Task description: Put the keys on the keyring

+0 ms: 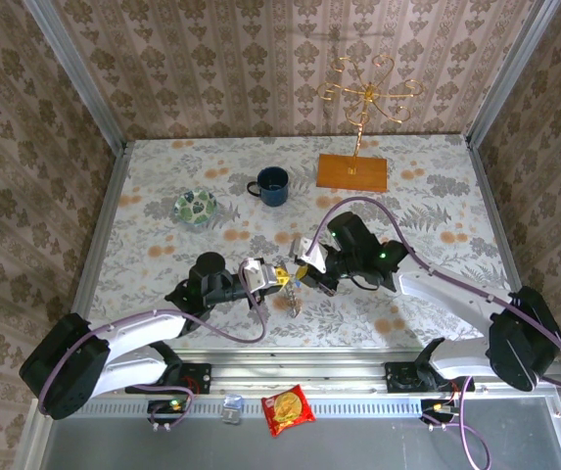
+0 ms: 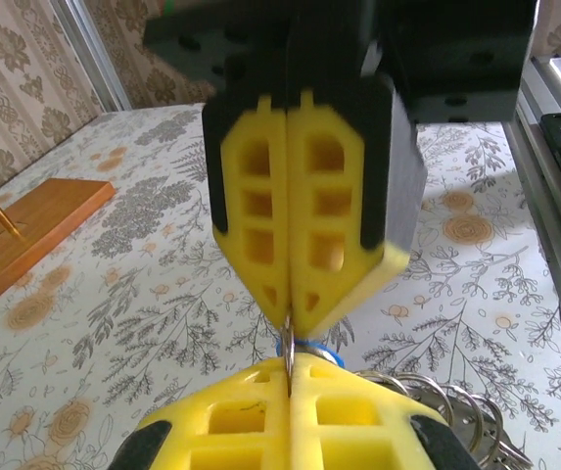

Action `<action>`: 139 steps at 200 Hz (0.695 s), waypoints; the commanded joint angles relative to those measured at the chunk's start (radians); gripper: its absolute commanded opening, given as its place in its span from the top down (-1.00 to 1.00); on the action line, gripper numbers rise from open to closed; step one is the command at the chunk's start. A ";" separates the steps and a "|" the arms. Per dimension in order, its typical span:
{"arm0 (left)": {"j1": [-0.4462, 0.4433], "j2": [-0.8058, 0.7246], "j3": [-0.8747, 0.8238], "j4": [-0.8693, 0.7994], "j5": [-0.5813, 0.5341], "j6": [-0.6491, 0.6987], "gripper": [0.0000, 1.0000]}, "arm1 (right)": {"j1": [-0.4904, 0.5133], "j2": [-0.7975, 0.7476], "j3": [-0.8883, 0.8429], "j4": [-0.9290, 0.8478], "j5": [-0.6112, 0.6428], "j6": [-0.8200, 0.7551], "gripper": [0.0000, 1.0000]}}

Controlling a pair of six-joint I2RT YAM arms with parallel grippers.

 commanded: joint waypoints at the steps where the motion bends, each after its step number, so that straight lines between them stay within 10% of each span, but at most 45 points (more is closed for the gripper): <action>1: -0.018 0.014 -0.021 0.138 -0.006 -0.033 1.00 | -0.005 0.049 0.020 -0.001 -0.028 0.019 1.00; 35: -0.024 0.040 -0.025 0.179 -0.018 -0.038 1.00 | -0.009 0.040 0.015 0.027 -0.047 0.020 0.98; 77: -0.026 0.040 -0.033 0.181 -0.017 -0.040 1.00 | -0.022 -0.055 -0.066 0.122 -0.054 0.030 0.50; 139: -0.027 0.052 -0.057 0.247 -0.025 -0.070 1.00 | -0.017 -0.043 -0.097 0.201 -0.074 0.066 0.49</action>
